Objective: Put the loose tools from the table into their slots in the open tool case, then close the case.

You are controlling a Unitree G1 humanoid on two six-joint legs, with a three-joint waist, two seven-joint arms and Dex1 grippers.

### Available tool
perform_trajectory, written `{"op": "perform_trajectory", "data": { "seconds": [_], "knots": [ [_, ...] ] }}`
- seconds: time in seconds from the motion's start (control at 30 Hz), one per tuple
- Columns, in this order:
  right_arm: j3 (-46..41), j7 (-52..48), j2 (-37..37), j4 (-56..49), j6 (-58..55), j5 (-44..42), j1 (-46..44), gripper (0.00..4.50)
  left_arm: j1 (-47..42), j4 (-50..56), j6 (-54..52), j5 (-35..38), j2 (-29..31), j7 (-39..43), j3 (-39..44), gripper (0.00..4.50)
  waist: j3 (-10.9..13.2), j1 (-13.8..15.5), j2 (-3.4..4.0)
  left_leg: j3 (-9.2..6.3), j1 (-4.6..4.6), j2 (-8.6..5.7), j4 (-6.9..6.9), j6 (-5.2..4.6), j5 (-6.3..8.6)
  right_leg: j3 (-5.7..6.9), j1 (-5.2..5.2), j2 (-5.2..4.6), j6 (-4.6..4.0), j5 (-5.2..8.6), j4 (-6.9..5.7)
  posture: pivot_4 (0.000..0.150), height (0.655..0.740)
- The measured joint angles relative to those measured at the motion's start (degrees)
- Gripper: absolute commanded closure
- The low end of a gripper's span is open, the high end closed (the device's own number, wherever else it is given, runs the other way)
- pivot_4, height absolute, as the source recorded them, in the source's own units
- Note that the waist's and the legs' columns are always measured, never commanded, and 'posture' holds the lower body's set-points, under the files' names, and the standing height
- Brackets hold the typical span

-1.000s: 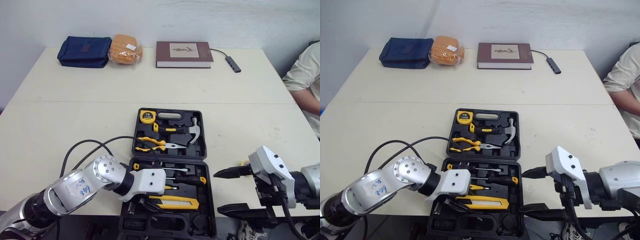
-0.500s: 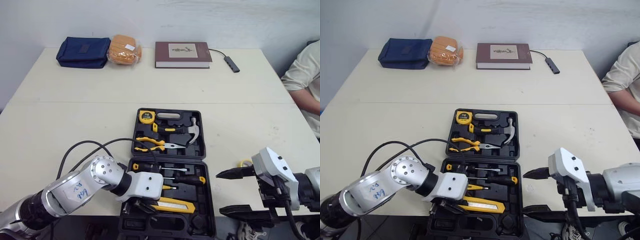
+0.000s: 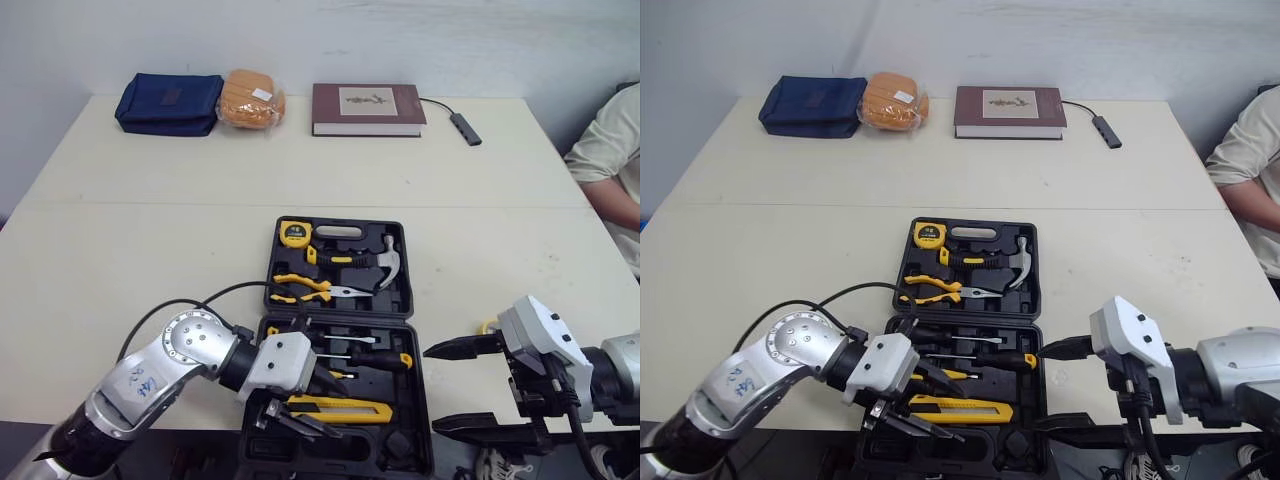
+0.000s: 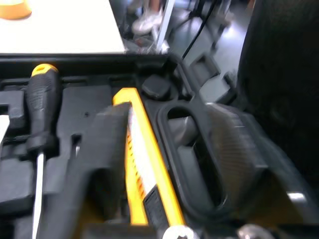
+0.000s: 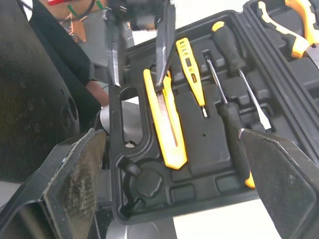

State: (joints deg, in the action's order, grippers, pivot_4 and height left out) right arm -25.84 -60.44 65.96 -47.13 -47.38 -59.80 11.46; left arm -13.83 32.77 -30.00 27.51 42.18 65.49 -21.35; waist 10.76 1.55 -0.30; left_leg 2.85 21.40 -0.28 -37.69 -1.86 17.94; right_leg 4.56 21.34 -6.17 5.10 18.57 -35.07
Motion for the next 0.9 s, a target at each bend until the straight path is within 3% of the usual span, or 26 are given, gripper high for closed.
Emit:
{"op": "perform_trajectory", "data": {
  "seconds": [0.07, 0.9],
  "knots": [
    [0.91, 0.21, -0.01, -0.01, 0.05, 0.22, -0.05, 0.00, 0.49, -2.11, 2.11, -2.09, -0.13, 0.50, -1.20, 4.46, 0.00, -0.01, 0.00, 0.00, 0.00, 0.00, 0.00, -0.01, 0.01, 0.00, 0.00, 0.00, 0.00, 0.00, 0.00, 0.150, 0.7400],
    [0.89, 2.03, -0.05, -0.20, 0.05, -0.13, -0.48, 0.00, -2.56, -6.72, 13.09, -18.00, 3.09, 1.65, -9.38, 4.46, -0.63, -0.07, 0.27, -0.04, -0.30, 0.01, 0.19, -0.06, 0.05, -0.01, -0.29, -0.04, 0.00, 0.00, 0.22, 0.150, 0.7400]
  ]
}}
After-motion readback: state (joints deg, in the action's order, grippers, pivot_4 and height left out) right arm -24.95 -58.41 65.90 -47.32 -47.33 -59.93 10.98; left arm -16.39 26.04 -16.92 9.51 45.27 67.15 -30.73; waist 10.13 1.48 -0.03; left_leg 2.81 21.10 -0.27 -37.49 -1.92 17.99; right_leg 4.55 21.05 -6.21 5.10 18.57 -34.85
